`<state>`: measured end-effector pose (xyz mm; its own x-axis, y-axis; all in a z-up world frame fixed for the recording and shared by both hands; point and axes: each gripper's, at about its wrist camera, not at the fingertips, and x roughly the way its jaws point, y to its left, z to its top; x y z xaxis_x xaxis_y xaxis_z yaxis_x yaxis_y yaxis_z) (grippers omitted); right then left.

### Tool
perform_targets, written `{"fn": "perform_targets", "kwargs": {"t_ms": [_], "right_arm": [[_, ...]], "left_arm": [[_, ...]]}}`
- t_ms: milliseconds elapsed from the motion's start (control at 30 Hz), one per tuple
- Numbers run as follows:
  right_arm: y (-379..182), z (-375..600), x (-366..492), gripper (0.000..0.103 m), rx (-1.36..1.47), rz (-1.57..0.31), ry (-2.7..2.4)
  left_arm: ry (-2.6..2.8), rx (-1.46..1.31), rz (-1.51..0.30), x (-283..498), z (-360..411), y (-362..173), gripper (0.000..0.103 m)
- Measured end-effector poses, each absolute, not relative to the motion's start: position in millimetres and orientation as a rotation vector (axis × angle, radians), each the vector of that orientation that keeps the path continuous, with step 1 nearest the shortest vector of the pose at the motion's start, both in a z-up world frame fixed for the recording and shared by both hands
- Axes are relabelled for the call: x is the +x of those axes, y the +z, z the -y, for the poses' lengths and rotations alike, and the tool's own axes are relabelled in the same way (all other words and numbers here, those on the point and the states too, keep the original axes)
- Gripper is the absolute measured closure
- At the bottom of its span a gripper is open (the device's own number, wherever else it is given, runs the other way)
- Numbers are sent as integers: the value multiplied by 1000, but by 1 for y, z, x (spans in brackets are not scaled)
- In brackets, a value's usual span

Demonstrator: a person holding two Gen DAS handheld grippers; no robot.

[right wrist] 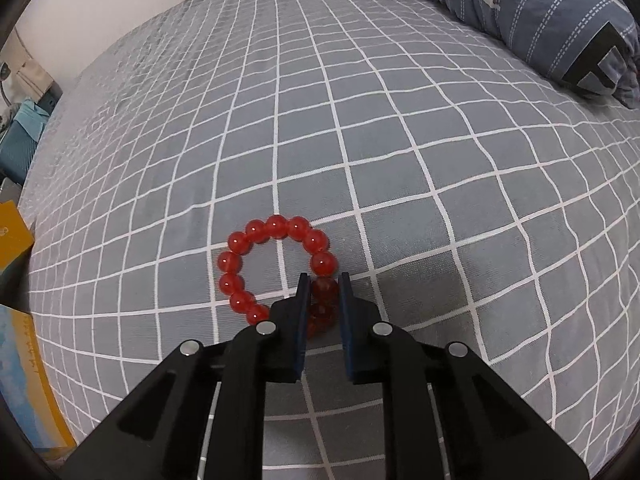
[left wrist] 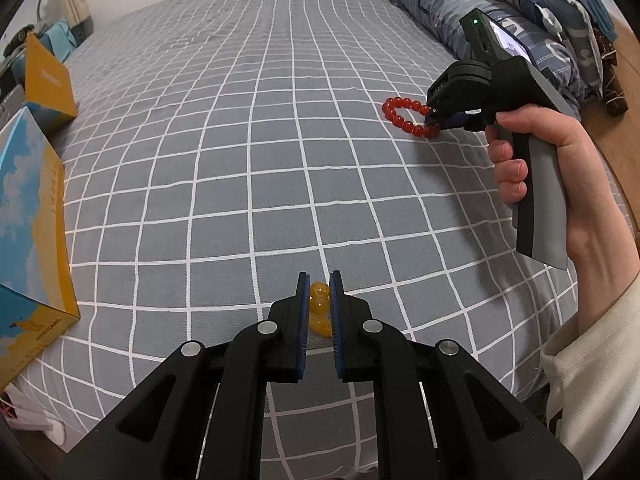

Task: Organize jewelry
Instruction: 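Grasp the yellow amber bead bracelet with the left tool while the right tool grasps the red bead bracelet, then carry both held bracelets over the open white box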

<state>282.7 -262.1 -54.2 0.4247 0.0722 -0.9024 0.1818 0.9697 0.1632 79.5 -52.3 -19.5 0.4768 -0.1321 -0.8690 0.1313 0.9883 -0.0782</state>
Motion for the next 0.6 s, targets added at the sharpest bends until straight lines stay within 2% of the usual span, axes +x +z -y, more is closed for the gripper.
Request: {"fn": "perform_targets", "kwargs": {"t_ms": [600], "right_arm": [[-1, 235, 262, 90, 269, -1023, 29]], "left_arm": [[-129, -24, -994, 84, 29, 11, 94]]}}
